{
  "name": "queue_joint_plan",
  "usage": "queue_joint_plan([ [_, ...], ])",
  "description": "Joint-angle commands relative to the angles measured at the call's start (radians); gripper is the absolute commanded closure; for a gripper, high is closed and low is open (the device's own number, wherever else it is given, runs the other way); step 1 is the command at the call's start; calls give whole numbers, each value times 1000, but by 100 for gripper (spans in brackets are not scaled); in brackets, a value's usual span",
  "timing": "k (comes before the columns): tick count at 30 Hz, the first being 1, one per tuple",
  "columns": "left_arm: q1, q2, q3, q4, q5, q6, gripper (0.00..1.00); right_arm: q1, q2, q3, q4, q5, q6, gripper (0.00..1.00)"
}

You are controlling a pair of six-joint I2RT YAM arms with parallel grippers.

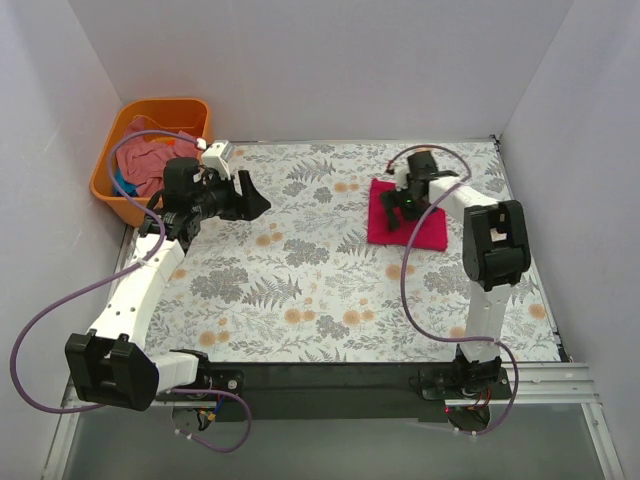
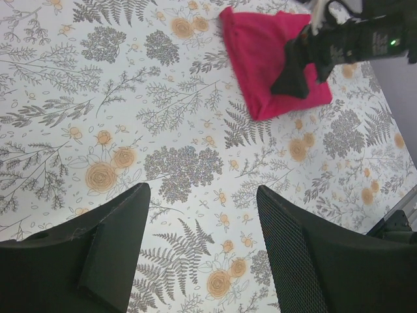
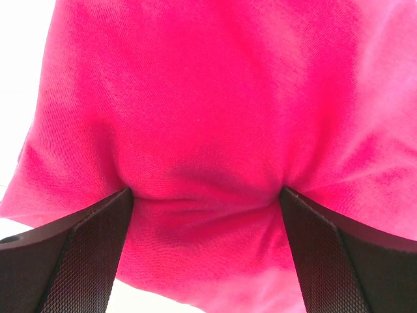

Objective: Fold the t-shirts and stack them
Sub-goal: Neatly place the folded tshirt to the corner

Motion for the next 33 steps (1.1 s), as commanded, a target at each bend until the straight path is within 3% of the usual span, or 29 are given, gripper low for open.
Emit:
queue_joint_plan([
  [1, 6, 6, -6, -4, -11, 26, 34, -183, 7, -74, -119, 44, -218, 2],
  [8, 6, 48, 11, -1, 2, 20, 34, -392, 91, 26, -145, 44, -545, 2],
  [17, 6, 59, 25, -2, 15, 15, 34, -446, 133, 98, -168, 38, -647, 2],
  [21, 6, 39, 37, -7, 10, 11, 34, -446, 45, 158, -185, -11, -627, 2],
  [26, 6, -3, 51, -8, -5, 7, 34, -444, -88, 239, -257, -103, -459, 2],
  [33, 6, -63, 49, -19, -14, 1, 34, -421, -278, 42, -279, -81, -262, 2],
])
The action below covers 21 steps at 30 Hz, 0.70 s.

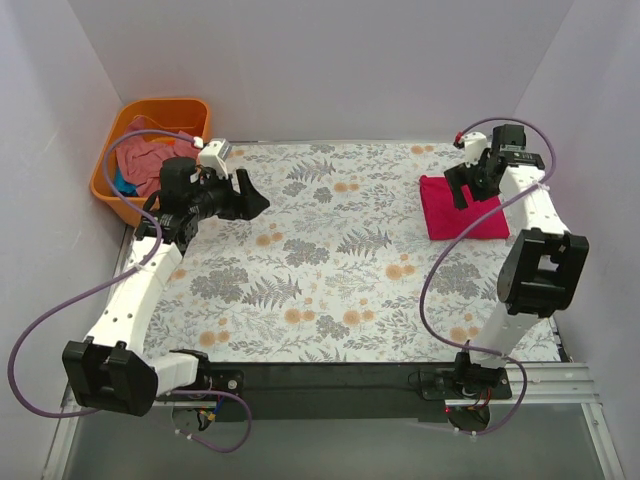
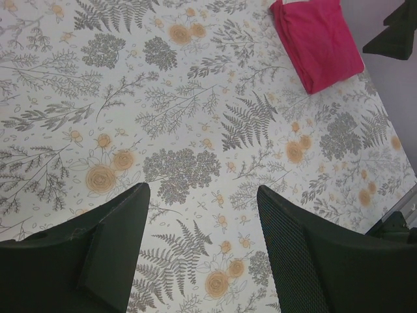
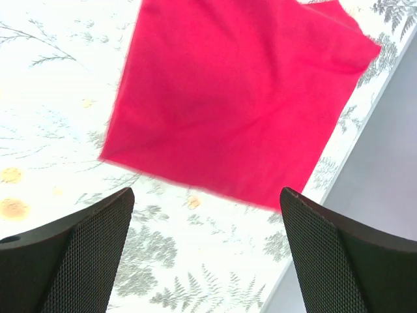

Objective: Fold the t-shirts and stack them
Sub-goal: Neatly place the folded tshirt to the corner

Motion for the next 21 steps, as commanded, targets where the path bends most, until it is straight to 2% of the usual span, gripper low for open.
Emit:
queue_joint_plan([
  [1, 6, -59, 41, -9, -17, 2, 34, 9, -80, -129, -42, 7, 135, 1],
  [11, 10, -64, 37, -8, -17, -1, 34, 11, -174, -438, 191, 82, 308, 2],
  [21, 20, -42, 46, -18, -5, -6, 33, 11, -30, -478, 363, 97, 390, 2],
])
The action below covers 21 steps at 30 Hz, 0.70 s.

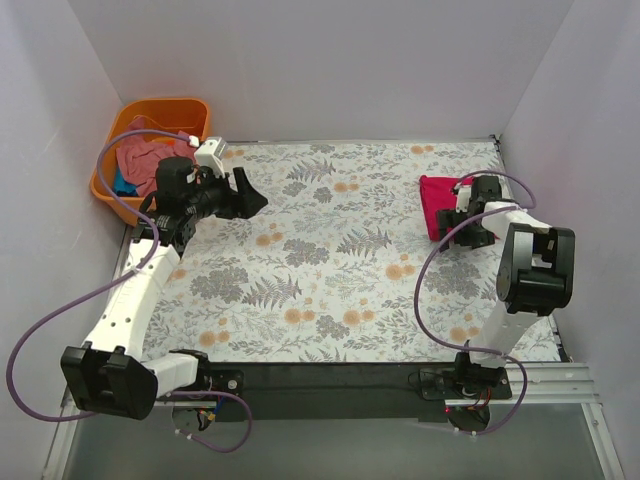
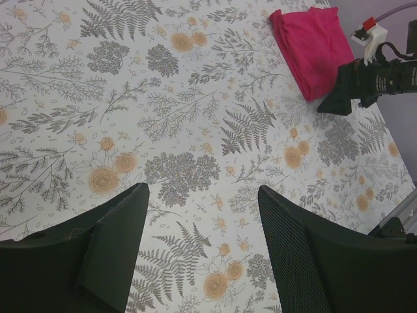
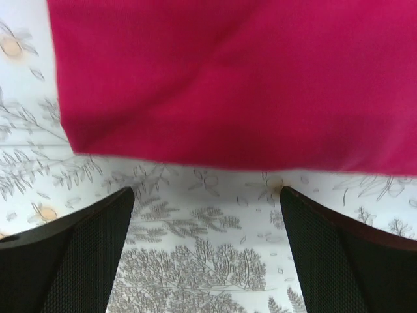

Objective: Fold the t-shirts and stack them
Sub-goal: Neatly place the folded tshirt to the corner

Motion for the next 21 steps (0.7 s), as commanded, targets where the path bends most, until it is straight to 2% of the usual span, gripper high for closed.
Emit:
queue_joint_plan([
  [1, 10, -3, 44, -18, 1, 8, 33, 1, 66, 14, 104, 21, 48, 2],
  [21, 11, 38, 39, -20, -3, 19, 31, -10, 328, 313, 153, 50, 123, 2],
])
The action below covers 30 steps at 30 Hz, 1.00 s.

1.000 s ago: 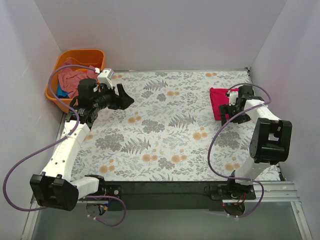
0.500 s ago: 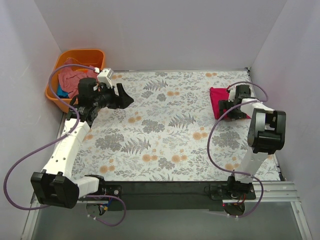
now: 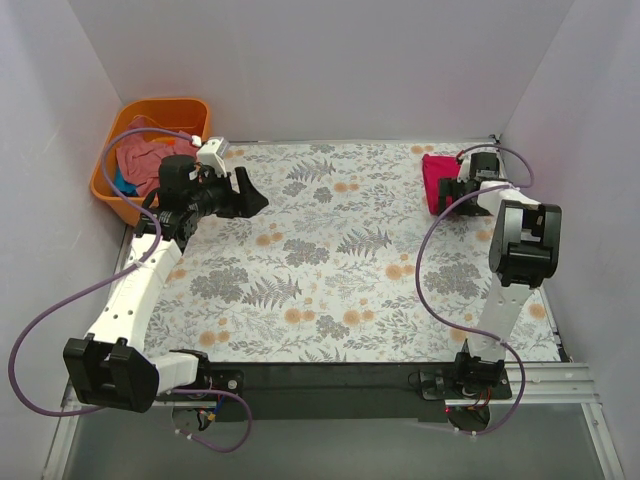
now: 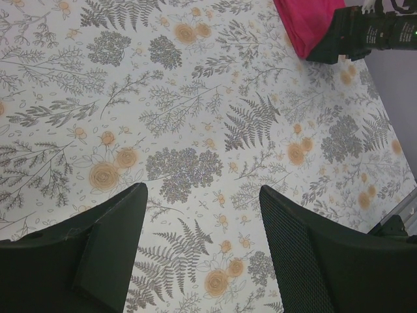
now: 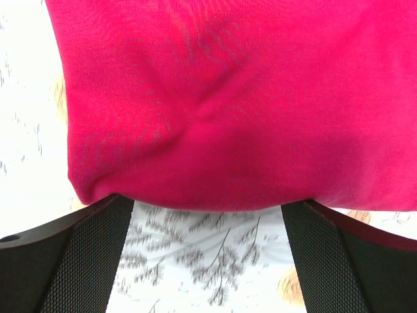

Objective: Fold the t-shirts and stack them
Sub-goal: Neatly place the folded tshirt to the corner

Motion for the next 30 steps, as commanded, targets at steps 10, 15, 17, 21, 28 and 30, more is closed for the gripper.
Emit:
queue_joint_plan([
  [10, 7, 38, 44, -26, 10, 14, 26, -24, 179, 216, -10, 22, 18, 2],
  [15, 7, 42, 40, -26, 12, 16, 25, -30, 213, 266, -15, 24, -23, 2],
  [17, 7, 45, 37, -28, 12, 17, 25, -32, 231, 298, -24, 19, -22, 2],
  [21, 7, 53, 30, -28, 17, 17, 25, -32, 251, 343, -27, 28, -26, 2],
  [28, 7, 53, 35, -40, 18, 36, 25, -41, 265, 374, -27, 15, -60, 1],
  [30, 7, 62, 41, -51, 15, 48, 24, -41, 238, 371, -32, -34, -77, 2],
])
